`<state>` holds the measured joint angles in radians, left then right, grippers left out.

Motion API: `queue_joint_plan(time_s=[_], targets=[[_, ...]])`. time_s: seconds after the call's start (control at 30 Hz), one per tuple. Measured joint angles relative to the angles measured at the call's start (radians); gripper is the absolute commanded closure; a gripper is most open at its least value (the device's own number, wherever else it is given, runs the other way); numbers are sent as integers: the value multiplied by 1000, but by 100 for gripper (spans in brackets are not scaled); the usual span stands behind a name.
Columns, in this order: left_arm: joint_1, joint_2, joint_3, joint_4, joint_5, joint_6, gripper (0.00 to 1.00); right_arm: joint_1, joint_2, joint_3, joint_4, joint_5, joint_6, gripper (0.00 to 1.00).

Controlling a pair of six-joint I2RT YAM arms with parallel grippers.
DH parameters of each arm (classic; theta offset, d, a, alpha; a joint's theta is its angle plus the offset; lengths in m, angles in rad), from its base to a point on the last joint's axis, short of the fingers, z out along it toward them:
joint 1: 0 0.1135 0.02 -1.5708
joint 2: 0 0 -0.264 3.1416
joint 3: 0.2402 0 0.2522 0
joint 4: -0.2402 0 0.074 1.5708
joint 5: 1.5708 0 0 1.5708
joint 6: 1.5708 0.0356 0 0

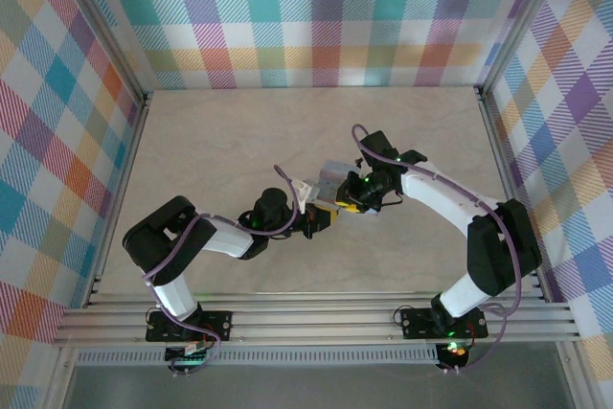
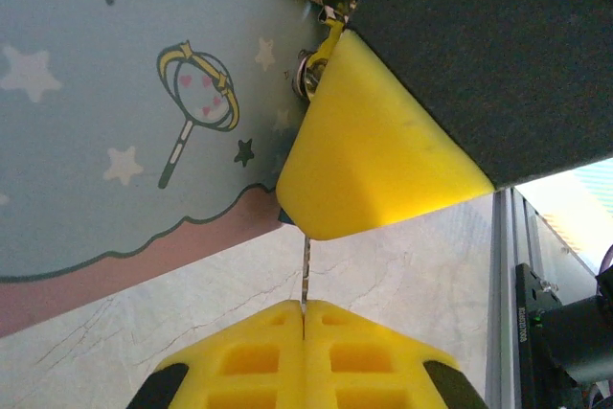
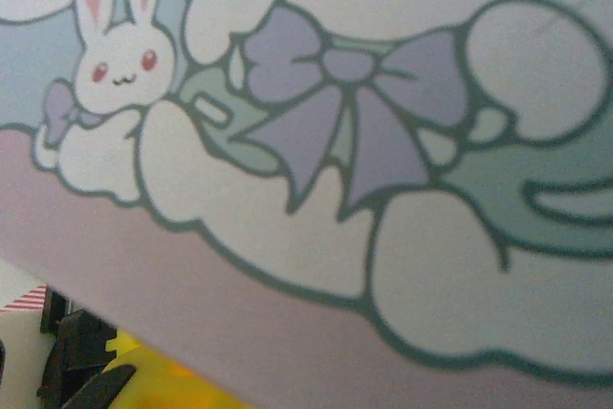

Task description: Unlock a padlock with a key

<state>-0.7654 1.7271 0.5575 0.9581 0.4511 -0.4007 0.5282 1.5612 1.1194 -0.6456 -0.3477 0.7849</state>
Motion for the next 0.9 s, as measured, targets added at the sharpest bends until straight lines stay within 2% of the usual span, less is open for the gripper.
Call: queue_joint_plan(time_s=[0.47, 0.9], targets=[[5, 0, -5, 14, 11, -5, 100, -12, 0, -7, -1, -34, -42, 100], [55, 72, -5, 132, 129, -114, 100, -19, 0, -16, 5, -69, -90, 100]])
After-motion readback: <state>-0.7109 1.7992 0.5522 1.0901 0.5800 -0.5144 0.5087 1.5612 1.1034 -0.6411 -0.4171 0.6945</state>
